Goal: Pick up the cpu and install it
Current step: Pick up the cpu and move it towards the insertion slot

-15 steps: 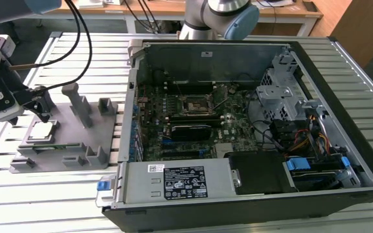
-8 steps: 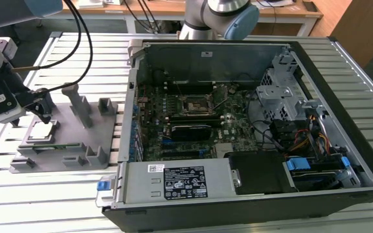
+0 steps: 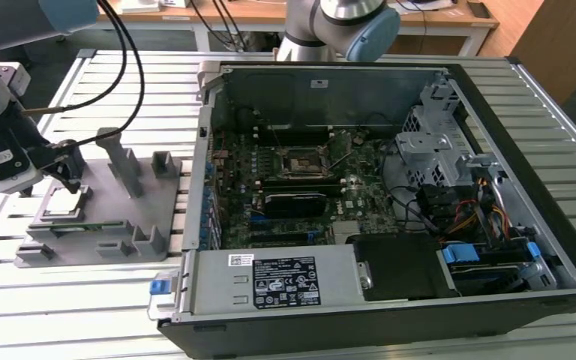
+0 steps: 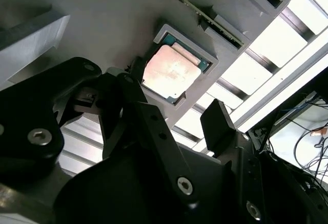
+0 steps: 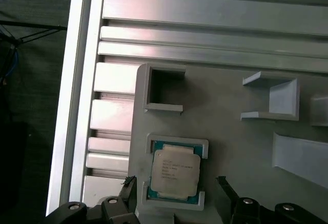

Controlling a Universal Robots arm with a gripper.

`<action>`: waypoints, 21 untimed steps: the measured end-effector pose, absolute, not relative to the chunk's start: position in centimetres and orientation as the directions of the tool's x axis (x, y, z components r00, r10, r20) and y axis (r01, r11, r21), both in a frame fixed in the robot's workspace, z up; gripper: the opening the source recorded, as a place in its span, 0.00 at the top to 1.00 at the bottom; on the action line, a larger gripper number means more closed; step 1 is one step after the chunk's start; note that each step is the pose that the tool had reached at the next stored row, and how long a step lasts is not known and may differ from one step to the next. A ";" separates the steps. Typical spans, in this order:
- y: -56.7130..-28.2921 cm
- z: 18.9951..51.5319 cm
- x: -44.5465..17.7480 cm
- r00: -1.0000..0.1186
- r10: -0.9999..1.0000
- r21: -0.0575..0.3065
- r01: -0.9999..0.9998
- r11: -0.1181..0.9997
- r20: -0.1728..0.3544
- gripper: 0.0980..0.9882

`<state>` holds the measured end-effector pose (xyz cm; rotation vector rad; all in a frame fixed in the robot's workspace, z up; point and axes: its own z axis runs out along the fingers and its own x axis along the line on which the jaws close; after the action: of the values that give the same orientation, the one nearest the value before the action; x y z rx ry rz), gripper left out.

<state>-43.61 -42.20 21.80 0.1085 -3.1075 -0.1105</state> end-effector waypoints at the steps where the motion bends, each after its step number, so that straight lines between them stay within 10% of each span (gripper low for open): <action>1: -42.2 21.7 -43.6 -0.997 -0.070 0.072 -0.068 0.995 0.028 0.32; 21: -42.0 20.1 -43.6 -0.998 -0.064 0.072 -0.062 0.995 0.028 0.32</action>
<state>-43.61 -42.02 20.15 0.0987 -3.1080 -0.1106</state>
